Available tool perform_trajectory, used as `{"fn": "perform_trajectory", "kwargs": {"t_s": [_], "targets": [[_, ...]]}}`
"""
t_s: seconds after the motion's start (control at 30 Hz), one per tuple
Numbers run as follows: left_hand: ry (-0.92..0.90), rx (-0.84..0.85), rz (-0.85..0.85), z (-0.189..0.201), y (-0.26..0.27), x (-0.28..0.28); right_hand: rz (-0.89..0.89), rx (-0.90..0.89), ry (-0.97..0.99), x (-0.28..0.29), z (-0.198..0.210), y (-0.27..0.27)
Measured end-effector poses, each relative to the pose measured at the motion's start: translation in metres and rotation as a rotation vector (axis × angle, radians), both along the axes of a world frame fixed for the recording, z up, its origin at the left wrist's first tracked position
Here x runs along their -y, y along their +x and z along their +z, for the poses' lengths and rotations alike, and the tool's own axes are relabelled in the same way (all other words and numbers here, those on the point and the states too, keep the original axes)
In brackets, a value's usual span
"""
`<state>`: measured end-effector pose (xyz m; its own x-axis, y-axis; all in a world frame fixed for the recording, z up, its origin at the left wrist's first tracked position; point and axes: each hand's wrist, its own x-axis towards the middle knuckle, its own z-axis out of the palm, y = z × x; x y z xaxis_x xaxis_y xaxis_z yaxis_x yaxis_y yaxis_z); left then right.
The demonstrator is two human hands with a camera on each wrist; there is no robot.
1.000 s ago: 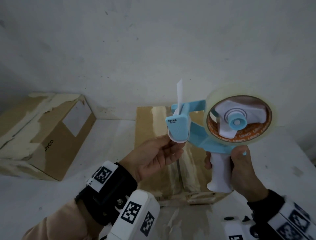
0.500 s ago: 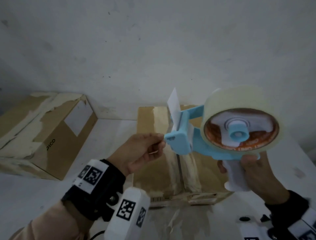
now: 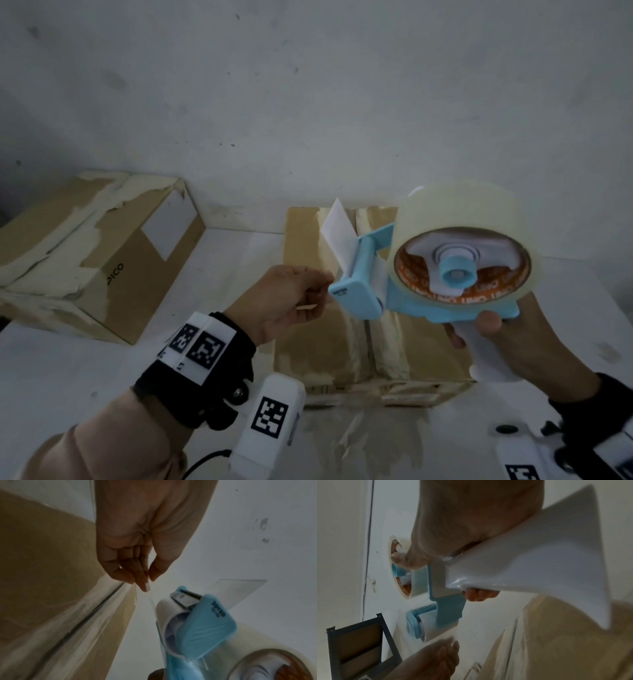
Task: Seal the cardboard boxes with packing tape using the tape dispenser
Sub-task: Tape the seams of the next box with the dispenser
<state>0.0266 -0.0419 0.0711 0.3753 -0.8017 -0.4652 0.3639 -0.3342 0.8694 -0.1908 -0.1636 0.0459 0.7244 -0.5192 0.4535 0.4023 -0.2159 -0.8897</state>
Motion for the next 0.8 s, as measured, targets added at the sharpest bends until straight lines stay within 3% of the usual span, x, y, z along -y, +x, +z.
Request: {"fn": "perform_trajectory", "kwargs": {"t_s": [0.07, 0.17, 0.4, 0.57, 0.8], "targets": [[0.016, 0.034, -0.026, -0.002, 0.0, -0.001, 0.01, -0.031, -0.09, 0.002, -0.005, 0.002], [0.04, 0.094, -0.023, -0.005, 0.002, -0.003, -0.028, -0.099, 0.023, 0.004, -0.012, 0.001], [0.027, 0.245, -0.003, -0.01, 0.001, -0.014, -0.024, -0.222, -0.001, -0.007, 0.005, 0.007], [0.008, 0.337, 0.206, -0.025, 0.008, -0.042, -0.033, -0.306, -0.012, 0.004, 0.009, -0.007], [0.005, 0.358, 0.296, -0.045, -0.006, -0.073, 0.11, -0.409, -0.162, 0.003, 0.017, -0.018]]}}
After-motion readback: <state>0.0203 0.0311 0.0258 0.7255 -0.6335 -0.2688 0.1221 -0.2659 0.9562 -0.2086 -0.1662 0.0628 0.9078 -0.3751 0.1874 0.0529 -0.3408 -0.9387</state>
